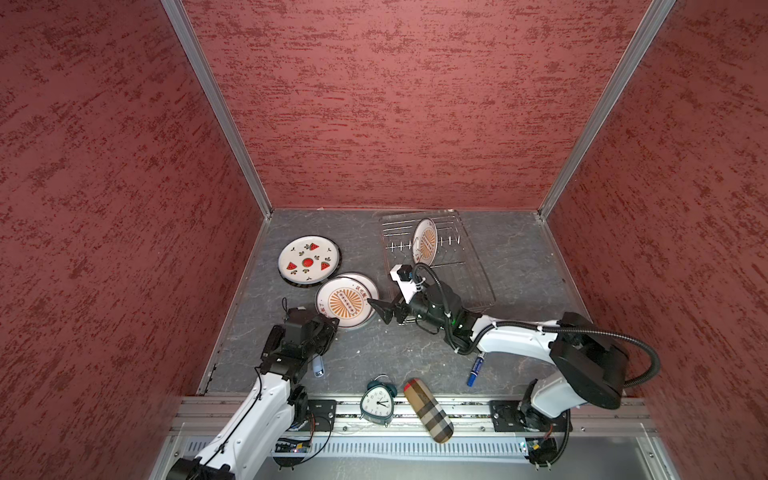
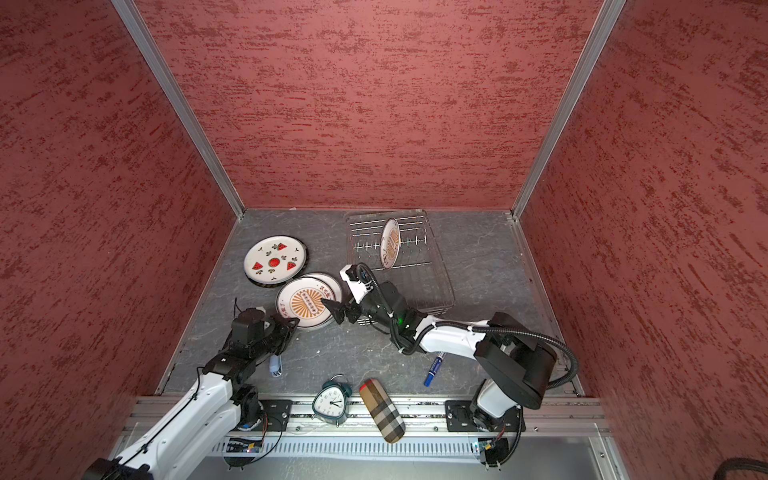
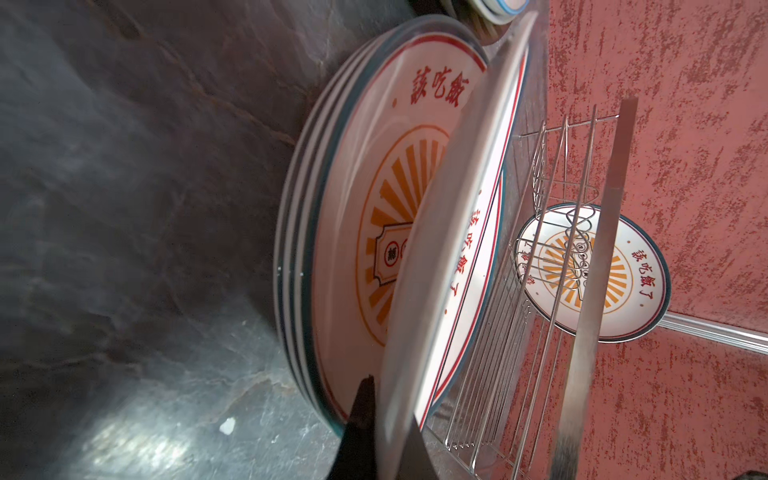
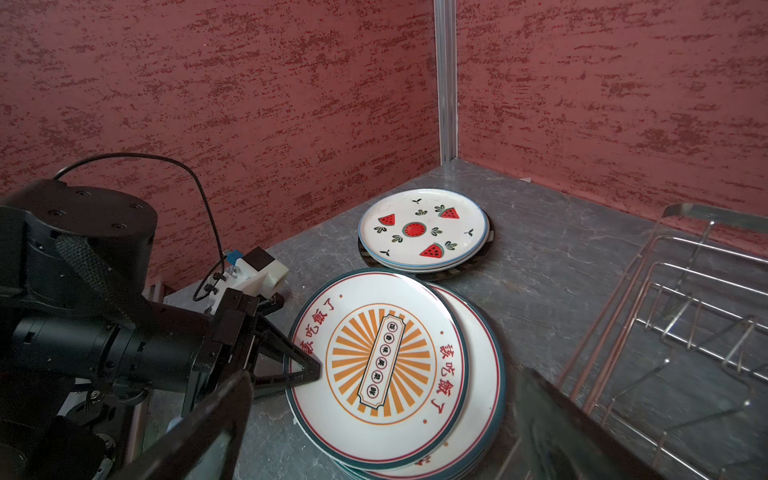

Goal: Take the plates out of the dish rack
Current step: 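Lower the sunburst plate onto the stack and open the left gripper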

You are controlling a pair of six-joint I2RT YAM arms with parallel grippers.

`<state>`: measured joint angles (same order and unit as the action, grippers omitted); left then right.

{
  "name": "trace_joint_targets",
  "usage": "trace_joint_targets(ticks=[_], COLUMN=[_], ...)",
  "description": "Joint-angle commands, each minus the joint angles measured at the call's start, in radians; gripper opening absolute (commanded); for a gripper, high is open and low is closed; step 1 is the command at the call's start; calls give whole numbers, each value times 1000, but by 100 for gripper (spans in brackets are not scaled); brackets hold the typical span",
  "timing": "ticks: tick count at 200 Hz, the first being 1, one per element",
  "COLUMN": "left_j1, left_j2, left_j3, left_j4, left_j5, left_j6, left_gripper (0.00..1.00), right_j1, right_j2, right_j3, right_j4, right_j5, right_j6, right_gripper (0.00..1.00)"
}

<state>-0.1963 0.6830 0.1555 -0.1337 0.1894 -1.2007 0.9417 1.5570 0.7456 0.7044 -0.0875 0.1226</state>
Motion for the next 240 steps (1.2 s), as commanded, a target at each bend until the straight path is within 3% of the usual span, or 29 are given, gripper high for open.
trace_joint_targets(ticks=[1, 57, 77, 140, 206, 240], left_j1=[11, 17, 17, 17, 8, 0], left_j2=[14, 76, 62, 42, 61, 95], left_j3=[40, 51, 50, 52, 76, 94], left_j4=[72, 87, 80, 39, 19, 5], left_j5=[25, 46, 29, -26, -70, -112], left_j6=[-8, -25, -23, -23, 19, 28], left_gripper=[0, 4, 12, 23, 51, 54], right_j1=[11, 12, 14, 14, 17, 19], right_j2=[-2, 14, 18, 15, 17, 20], right_j3=[18, 19, 21, 16, 20, 24], right_j4=[21, 35, 35, 37, 33, 32], right_j5=[21, 36, 40, 45, 45, 46], right_j6=[-24, -20, -22, -23, -21, -24], right_gripper=[99, 99, 99, 99, 99, 99])
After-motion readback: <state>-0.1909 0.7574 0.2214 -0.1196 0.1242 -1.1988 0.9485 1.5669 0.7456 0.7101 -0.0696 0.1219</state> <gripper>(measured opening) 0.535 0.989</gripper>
